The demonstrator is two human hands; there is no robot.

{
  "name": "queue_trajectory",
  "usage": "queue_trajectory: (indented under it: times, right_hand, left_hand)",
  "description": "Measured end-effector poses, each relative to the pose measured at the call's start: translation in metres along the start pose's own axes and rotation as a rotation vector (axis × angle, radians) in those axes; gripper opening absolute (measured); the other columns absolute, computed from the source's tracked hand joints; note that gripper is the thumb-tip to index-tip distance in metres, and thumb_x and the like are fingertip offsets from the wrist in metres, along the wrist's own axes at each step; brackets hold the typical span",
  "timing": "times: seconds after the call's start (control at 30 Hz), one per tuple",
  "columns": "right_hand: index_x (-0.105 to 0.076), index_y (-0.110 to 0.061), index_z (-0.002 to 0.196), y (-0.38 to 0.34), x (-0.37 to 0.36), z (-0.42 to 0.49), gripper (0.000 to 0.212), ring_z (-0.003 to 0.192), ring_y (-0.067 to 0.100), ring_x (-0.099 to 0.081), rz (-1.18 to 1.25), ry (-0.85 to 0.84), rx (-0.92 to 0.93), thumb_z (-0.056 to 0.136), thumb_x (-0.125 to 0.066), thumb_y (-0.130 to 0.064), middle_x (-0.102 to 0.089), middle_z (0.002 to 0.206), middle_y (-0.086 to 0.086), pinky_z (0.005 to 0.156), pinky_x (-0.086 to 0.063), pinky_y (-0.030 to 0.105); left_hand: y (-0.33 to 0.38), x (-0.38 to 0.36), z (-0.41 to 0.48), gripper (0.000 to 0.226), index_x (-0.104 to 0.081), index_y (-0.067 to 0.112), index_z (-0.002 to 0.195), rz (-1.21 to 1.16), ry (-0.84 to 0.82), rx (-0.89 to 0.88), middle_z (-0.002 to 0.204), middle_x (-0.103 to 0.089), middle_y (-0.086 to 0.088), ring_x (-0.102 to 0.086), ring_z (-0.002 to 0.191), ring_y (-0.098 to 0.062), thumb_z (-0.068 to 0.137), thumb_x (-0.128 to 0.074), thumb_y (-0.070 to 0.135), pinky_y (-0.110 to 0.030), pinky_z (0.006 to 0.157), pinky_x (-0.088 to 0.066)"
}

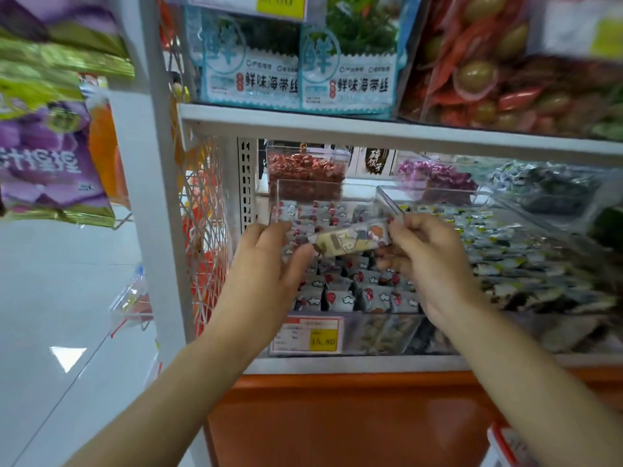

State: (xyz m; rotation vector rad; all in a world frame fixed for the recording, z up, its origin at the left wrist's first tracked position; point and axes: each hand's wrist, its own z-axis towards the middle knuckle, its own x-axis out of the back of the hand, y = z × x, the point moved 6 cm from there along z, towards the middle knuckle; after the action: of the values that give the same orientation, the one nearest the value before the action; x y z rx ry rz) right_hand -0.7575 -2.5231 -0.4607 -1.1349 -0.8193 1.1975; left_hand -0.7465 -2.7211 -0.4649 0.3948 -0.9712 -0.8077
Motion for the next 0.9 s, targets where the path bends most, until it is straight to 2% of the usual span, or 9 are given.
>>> queue_trajectory:
  times: [0.07, 0.13, 0.3, 0.4, 0.43, 0.53, 0.63, 0.77, 0.9]
  right_hand:
    - [-0.059, -0.007, 0.087, 0.006, 0.002, -0.016, 0.010, 0.056, 0.011, -0.064, 0.120, -0.029, -0.076, 0.093, -0.052, -0.007, -0.064, 0.078, 0.008, 0.050, -0.052, 0.021]
    - [-0.061, -0.005, 0.088, 0.009, 0.003, -0.024, 0.010, 0.057, 0.012, -0.063, 0.204, -0.045, -0.119, 0.093, -0.052, -0.007, -0.066, 0.073, 0.005, 0.052, -0.052, 0.021]
    - [-0.064, -0.002, 0.088, 0.010, -0.001, -0.033, 0.010, 0.061, 0.013, -0.066, 0.396, -0.104, -0.215, 0.085, -0.058, -0.009, -0.071, 0.072, 0.004, 0.055, -0.054, 0.022]
    - [-0.065, -0.001, 0.085, 0.011, -0.003, -0.034, 0.016, 0.060, 0.014, -0.068, 0.492, -0.121, -0.263, 0.072, -0.063, -0.011, -0.072, 0.073, 0.009, 0.053, -0.055, 0.021]
    - [-0.065, -0.001, 0.084, 0.012, -0.003, -0.034, 0.018, 0.061, 0.015, -0.068, 0.503, -0.132, -0.272, 0.070, -0.063, -0.012, -0.072, 0.073, 0.010, 0.052, -0.055, 0.021]
    - [-0.066, -0.001, 0.083, 0.016, -0.005, -0.035, 0.019, 0.060, 0.016, -0.068, 0.491, -0.165, -0.290, 0.069, -0.064, -0.014, -0.070, 0.069, 0.010, 0.050, -0.054, 0.020]
    - [-0.071, -0.005, 0.074, 0.020, -0.009, -0.038, 0.014, 0.053, 0.015, -0.065, 0.523, -0.153, -0.360, 0.070, -0.064, -0.016, -0.066, 0.060, 0.008, 0.045, -0.052, 0.020]
    - [-0.063, -0.002, 0.082, 0.029, -0.005, -0.038, 0.016, 0.044, 0.011, -0.056, 0.569, -0.075, -0.520, 0.083, -0.058, -0.017, -0.059, 0.057, 0.006, 0.037, -0.045, 0.017]
    - [-0.048, -0.010, 0.075, 0.035, -0.008, -0.041, 0.018, 0.040, 0.009, -0.048, 0.627, -0.132, -0.641, 0.088, -0.050, -0.022, -0.051, 0.054, 0.004, 0.033, -0.038, 0.016]
  left_hand:
    - [0.005, -0.003, -0.007, 0.032, -0.056, 0.021, 0.120, -0.124, -0.050, 0.028, 0.099, -0.060, 0.005, -0.056, 0.071, 0.001, 0.093, -0.046, 0.036, -0.006, 0.059, -0.045]
    - [0.004, -0.003, -0.012, 0.013, -0.062, 0.024, 0.097, -0.317, -0.072, 0.105, 0.071, -0.065, 0.006, -0.058, 0.057, 0.003, 0.093, -0.050, 0.029, -0.009, 0.048, -0.044]
    - [-0.011, -0.006, -0.020, 0.014, -0.069, 0.017, 0.088, -0.710, -0.071, 0.383, 0.064, -0.067, 0.002, -0.063, 0.061, -0.007, 0.090, -0.057, 0.024, -0.018, 0.056, -0.051]
    - [-0.012, -0.008, -0.022, 0.030, -0.072, 0.017, 0.067, -0.918, -0.048, 0.486, 0.059, -0.064, 0.005, -0.059, 0.056, -0.005, 0.091, -0.055, 0.020, -0.017, 0.051, -0.050]
    - [-0.013, -0.008, -0.022, 0.032, -0.071, 0.016, 0.066, -0.935, -0.026, 0.504, 0.058, -0.065, 0.006, -0.059, 0.055, -0.005, 0.092, -0.053, 0.019, -0.017, 0.049, -0.049]
    - [-0.015, -0.006, -0.022, 0.024, -0.065, 0.008, 0.080, -0.847, 0.045, 0.502, 0.057, -0.066, 0.004, -0.059, 0.052, -0.006, 0.095, -0.050, 0.019, -0.020, 0.046, -0.051]
    - [-0.015, -0.006, -0.021, 0.025, -0.059, 0.006, 0.081, -0.776, 0.070, 0.474, 0.051, -0.060, 0.003, -0.054, 0.045, -0.007, 0.097, -0.047, 0.020, -0.020, 0.043, -0.047]
    - [-0.009, -0.005, -0.017, 0.019, -0.057, 0.006, 0.085, -0.723, 0.030, 0.404, 0.045, -0.052, 0.001, -0.045, 0.040, -0.010, 0.096, -0.048, 0.017, -0.021, 0.040, -0.041]
    - [-0.006, -0.006, -0.015, 0.013, -0.059, 0.009, 0.100, -0.938, -0.025, 0.447, 0.047, -0.048, 0.002, -0.040, 0.038, -0.008, 0.094, -0.048, 0.008, -0.017, 0.036, -0.035]
